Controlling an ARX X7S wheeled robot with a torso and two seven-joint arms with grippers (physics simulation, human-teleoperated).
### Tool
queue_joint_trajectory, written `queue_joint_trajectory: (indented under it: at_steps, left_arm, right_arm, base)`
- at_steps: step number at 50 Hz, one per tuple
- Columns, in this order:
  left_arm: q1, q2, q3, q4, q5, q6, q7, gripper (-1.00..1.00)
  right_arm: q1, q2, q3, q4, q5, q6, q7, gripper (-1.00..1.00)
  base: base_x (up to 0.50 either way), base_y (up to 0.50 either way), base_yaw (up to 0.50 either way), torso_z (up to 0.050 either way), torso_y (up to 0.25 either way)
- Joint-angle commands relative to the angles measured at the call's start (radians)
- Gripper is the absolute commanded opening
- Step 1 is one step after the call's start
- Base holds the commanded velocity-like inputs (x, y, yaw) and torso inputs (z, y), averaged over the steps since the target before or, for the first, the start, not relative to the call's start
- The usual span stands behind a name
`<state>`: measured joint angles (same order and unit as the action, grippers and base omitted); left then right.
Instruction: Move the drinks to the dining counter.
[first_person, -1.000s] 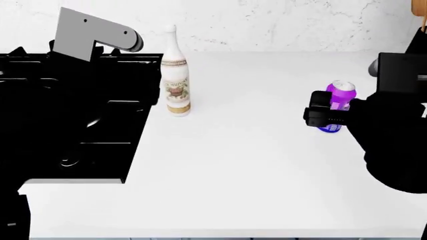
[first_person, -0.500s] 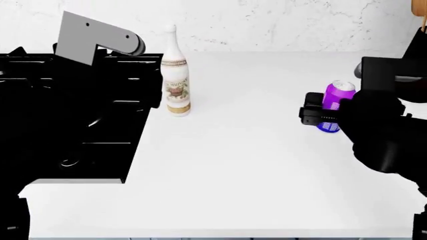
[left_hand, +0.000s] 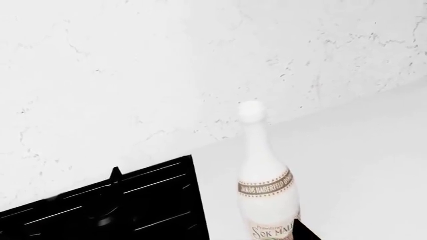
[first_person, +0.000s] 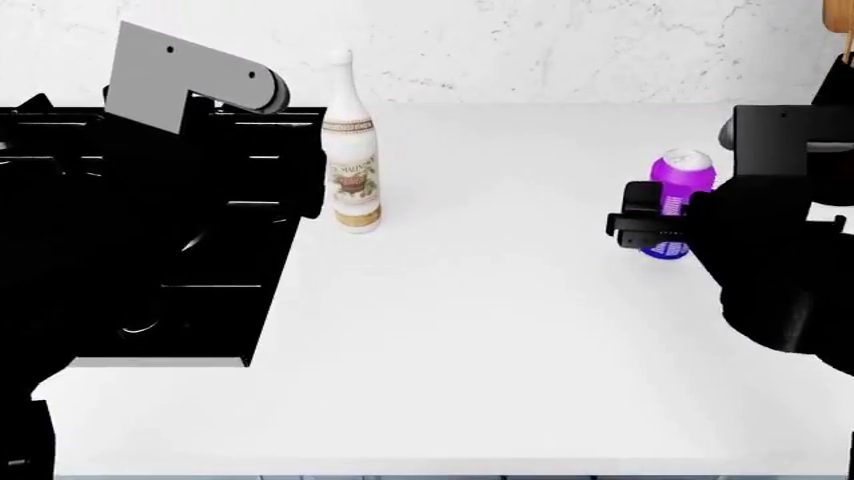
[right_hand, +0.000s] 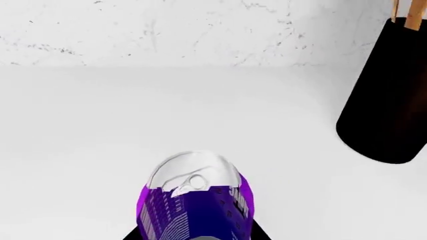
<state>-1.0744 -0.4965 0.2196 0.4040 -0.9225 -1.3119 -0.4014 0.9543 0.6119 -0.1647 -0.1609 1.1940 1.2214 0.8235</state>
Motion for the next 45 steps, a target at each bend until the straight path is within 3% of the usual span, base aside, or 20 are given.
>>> queue_joint_trajectory:
  at_steps: [1,5,17,23,45]
  left_arm:
    - [0.007,0.007,0.039,-0.045,0.034,0.05,0.021,1.0]
    - [0.01,0.027,0.086,-0.096,0.066,0.089,0.051,1.0]
    - [-0.109,0.149,0.142,-0.4,0.13,0.202,0.148,1.0]
    - [-0.125,0.186,0.134,-0.53,0.149,0.259,0.175,1.0]
    - [-0.148,0.217,0.181,-0.592,0.181,0.302,0.198,1.0]
  right_arm:
    - [0.055,0.042,0.114,-0.279,0.299,0.135,0.248,-1.0]
    - [0.121,0.08,0.132,-0.353,0.537,0.133,0.422,-1.0]
    - [0.182,0.124,0.09,-0.447,0.747,0.063,0.58,-1.0]
    - [0.175,0.116,0.084,-0.453,0.719,0.071,0.555,-1.0]
    - [0.159,0.113,0.077,-0.452,0.68,0.061,0.507,-1.0]
  base:
    - [0.0,0.0,0.0,0.0,0.0]
    - [0.0,0.0,0.0,0.0,0.0]
    - [0.0,0.0,0.0,0.0,0.0]
    - [0.0,0.0,0.0,0.0,0.0]
    - [0.0,0.0,0.0,0.0,0.0]
